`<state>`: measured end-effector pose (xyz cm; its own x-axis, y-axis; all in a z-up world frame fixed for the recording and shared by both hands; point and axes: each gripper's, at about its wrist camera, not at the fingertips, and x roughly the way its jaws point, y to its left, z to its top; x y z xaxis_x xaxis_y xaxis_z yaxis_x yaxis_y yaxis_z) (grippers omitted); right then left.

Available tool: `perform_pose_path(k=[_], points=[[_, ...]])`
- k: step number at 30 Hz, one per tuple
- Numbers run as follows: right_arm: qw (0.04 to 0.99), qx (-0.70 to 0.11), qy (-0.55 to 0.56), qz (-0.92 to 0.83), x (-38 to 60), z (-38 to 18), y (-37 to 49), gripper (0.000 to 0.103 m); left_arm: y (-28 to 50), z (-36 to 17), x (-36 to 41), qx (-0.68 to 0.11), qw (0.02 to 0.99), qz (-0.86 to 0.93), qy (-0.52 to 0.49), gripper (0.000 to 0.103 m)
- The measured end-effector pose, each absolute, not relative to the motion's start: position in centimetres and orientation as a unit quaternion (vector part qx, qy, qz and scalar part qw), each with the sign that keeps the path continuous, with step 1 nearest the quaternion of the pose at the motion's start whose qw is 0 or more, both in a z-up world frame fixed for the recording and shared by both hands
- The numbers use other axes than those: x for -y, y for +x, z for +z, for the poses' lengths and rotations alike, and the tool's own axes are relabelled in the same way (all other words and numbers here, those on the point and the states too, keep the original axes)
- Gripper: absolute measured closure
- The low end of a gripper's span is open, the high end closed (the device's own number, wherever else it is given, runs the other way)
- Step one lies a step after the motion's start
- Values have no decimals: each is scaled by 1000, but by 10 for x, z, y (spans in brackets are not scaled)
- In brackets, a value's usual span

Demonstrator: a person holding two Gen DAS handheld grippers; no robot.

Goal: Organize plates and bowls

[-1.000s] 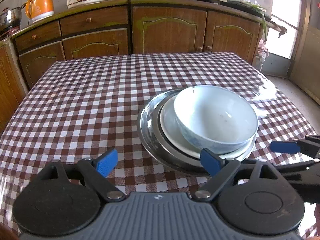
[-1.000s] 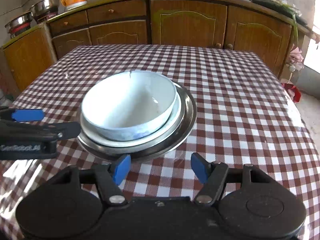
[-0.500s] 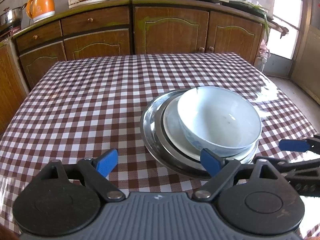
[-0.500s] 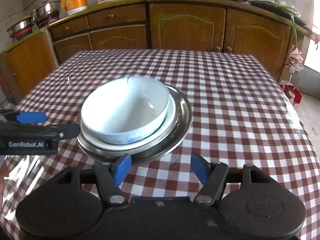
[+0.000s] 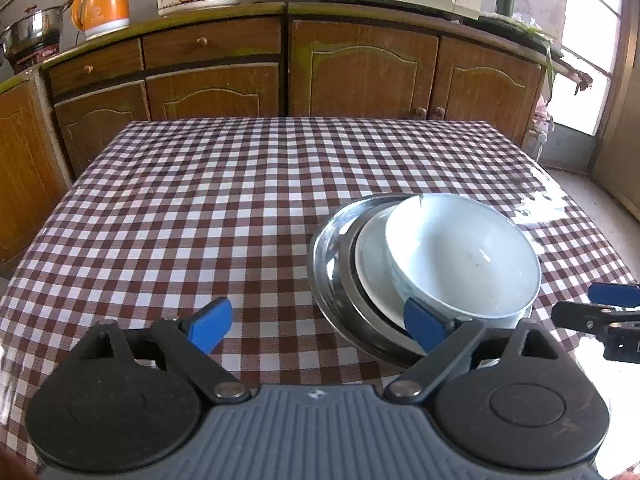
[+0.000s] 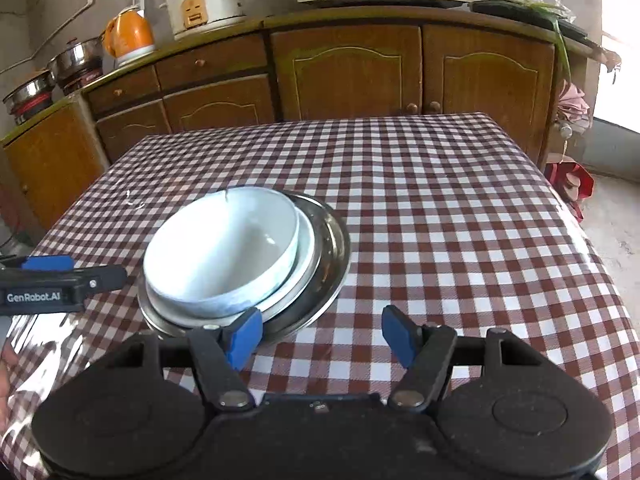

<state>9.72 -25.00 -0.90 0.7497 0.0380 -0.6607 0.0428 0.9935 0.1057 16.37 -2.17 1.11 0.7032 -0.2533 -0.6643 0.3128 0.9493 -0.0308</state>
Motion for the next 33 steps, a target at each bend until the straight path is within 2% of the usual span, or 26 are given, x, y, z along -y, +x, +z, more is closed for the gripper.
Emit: perform_pose_path(k=[6, 18, 33], points=[[935, -349, 58, -9, 248, -7, 93, 24, 161, 14, 23, -355, 923, -145, 44, 0], [939, -337, 66, -3, 237, 5, 70, 24, 133, 21, 24, -361, 927, -84, 51, 0], [936, -343, 77, -3, 232, 4, 42, 24, 103, 26, 24, -363, 926, -100, 36, 0]])
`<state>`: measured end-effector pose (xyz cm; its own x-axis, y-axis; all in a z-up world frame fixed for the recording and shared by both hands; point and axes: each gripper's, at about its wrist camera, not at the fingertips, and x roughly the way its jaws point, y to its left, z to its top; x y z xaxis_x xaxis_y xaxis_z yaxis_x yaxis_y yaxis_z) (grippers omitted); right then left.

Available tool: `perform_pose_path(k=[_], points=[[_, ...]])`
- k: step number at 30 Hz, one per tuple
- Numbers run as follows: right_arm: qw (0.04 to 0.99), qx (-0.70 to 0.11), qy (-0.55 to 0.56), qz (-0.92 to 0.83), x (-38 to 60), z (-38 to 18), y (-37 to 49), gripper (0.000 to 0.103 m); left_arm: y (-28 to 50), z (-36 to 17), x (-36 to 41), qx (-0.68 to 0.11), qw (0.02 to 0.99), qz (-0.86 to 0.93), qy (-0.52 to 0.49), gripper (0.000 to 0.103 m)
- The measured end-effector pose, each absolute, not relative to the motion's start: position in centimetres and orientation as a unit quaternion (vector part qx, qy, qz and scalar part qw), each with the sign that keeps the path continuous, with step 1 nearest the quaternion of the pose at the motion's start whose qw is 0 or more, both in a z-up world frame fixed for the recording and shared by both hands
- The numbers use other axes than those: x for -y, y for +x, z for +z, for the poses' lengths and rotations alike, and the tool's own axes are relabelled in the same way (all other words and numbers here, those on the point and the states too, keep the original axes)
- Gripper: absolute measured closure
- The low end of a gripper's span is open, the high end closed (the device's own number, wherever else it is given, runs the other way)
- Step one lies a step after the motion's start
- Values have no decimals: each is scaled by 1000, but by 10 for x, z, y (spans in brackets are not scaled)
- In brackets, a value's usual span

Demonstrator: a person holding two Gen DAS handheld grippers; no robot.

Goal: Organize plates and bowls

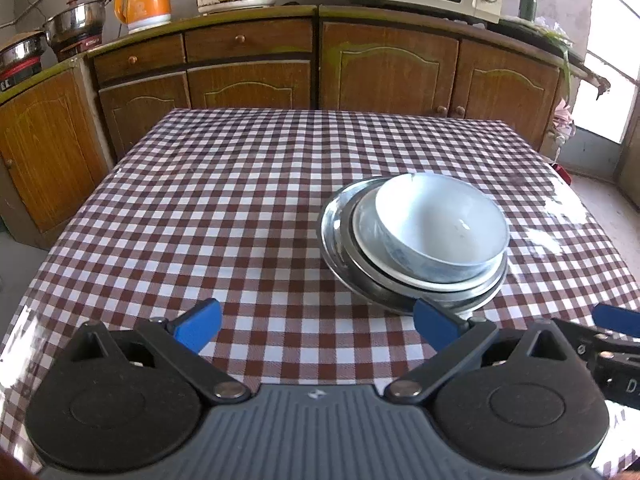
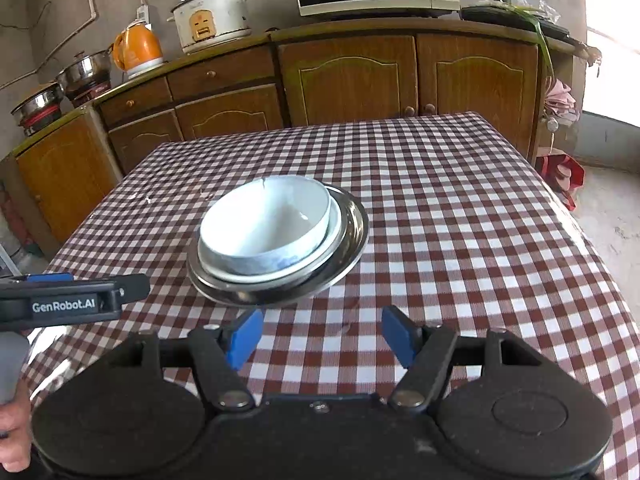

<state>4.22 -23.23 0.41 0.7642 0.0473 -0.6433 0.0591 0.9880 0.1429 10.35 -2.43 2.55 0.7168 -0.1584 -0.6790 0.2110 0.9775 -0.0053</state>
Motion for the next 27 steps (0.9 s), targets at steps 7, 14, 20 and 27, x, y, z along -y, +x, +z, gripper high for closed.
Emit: perform_pose_path(k=[7, 14, 20, 27], points=[[935, -345, 75, -7, 230, 3, 35, 24, 96, 22, 24, -367, 924, -102, 39, 0], [935, -345, 80, -7, 230, 3, 29, 24, 89, 21, 23, -372, 922, -104, 34, 0], [935, -346, 71, -7, 227, 2, 26, 24, 84, 23, 26, -369, 922, -109, 37, 0], [937, -343, 64, -9, 226, 5, 24, 24, 83, 23, 25, -371, 922, -109, 35, 0]])
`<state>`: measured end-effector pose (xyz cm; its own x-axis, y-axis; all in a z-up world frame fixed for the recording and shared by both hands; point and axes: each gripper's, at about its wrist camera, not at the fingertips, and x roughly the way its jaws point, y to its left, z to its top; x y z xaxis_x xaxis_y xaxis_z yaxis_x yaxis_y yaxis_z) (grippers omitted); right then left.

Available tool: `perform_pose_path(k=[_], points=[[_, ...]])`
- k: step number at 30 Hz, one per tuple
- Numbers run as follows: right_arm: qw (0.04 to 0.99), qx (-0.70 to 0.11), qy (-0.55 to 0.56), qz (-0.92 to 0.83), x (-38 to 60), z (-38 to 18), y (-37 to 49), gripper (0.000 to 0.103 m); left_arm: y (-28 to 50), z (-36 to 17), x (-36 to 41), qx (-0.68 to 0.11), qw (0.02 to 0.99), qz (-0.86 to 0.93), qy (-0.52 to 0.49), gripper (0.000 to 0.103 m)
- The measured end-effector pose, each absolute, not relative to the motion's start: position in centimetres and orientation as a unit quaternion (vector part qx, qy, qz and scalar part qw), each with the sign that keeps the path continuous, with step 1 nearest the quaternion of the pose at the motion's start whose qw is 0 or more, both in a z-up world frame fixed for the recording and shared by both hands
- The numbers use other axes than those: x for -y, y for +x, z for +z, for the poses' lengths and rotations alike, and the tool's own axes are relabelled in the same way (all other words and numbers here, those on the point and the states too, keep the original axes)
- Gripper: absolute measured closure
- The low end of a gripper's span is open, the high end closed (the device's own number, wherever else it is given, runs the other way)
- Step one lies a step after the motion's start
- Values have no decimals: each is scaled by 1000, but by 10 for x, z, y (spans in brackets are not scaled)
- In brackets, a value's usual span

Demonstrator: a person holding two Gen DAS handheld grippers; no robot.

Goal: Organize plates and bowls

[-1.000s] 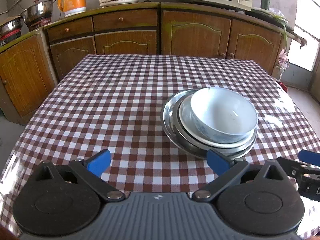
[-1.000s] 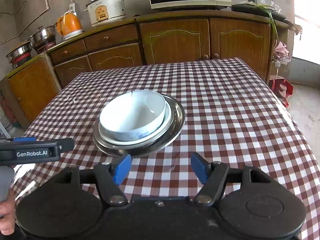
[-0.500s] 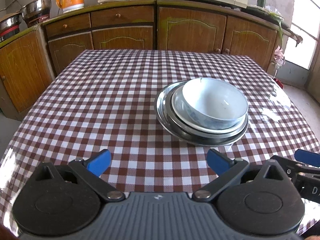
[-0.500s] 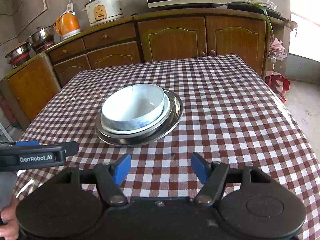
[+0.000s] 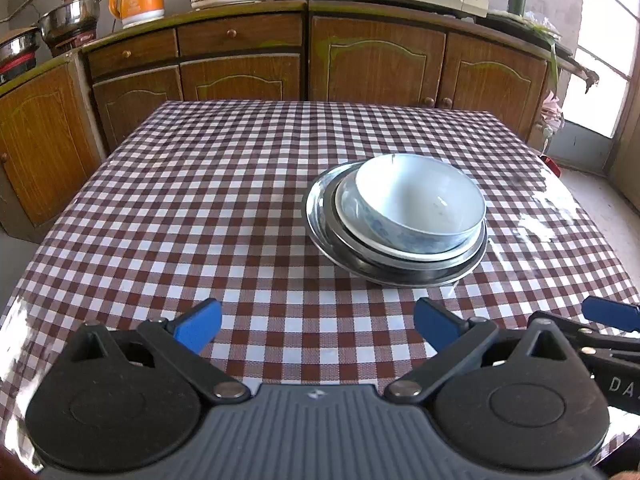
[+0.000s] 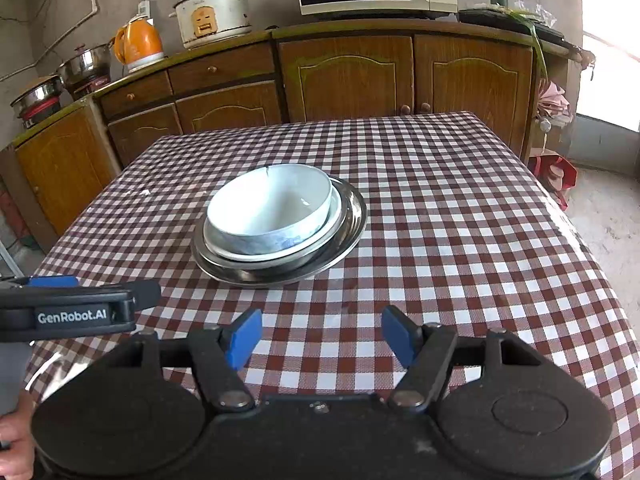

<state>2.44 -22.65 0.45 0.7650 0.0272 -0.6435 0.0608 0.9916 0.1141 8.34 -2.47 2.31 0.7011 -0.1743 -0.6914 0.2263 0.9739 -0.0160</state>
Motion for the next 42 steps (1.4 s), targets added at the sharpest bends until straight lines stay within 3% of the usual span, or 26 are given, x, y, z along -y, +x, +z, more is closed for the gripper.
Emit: perform_pose_path(k=[42], points=[[938, -340, 61, -5, 222, 4, 22, 24, 79, 25, 26, -361, 925, -115, 32, 0]])
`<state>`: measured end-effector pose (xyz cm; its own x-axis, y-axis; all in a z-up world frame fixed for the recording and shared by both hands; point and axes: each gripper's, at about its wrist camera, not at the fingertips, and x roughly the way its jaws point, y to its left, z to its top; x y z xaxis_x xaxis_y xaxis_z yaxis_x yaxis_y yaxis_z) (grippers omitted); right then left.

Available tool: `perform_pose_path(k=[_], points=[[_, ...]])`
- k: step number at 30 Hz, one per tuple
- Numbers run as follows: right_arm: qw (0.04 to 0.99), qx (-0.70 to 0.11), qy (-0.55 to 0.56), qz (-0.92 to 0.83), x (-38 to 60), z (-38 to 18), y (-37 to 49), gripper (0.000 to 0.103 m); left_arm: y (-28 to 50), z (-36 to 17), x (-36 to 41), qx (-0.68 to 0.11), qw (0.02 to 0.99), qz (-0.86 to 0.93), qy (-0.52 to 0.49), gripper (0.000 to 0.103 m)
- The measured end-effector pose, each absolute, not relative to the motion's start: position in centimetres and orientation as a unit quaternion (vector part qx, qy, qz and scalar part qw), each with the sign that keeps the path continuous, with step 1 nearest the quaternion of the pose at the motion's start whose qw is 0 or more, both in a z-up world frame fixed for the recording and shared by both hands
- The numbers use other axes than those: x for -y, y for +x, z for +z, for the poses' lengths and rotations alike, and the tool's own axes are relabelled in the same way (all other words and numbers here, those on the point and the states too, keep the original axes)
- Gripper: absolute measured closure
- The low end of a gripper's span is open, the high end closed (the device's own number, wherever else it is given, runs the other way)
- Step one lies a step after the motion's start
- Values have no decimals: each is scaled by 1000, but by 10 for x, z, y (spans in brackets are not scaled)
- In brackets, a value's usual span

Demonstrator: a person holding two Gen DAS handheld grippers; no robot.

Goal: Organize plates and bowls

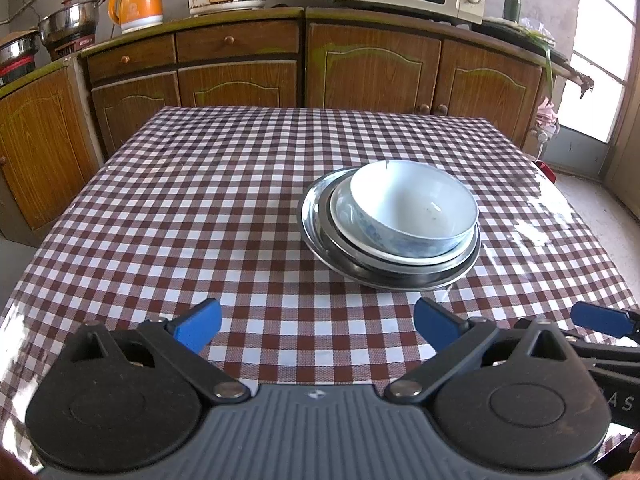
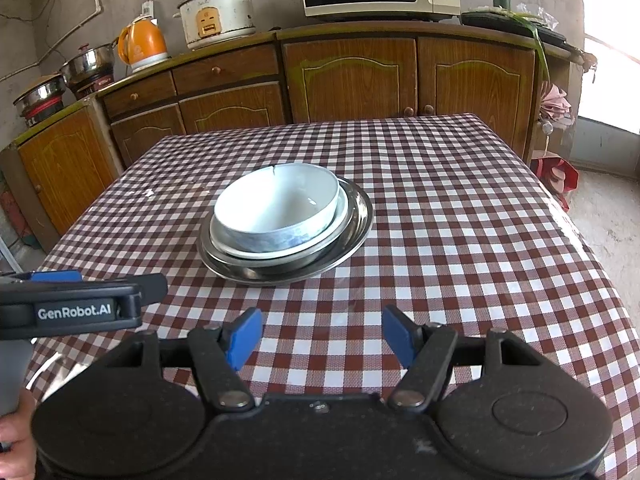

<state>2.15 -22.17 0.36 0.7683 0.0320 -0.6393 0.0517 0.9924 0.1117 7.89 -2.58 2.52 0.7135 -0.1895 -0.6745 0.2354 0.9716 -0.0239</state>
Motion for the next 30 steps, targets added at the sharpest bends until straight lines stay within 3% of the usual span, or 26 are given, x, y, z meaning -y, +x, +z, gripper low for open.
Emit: perform_pose_path(k=[30], points=[[938, -343, 60, -7, 220, 1, 22, 24, 79, 24, 28, -358, 925, -122, 29, 0]])
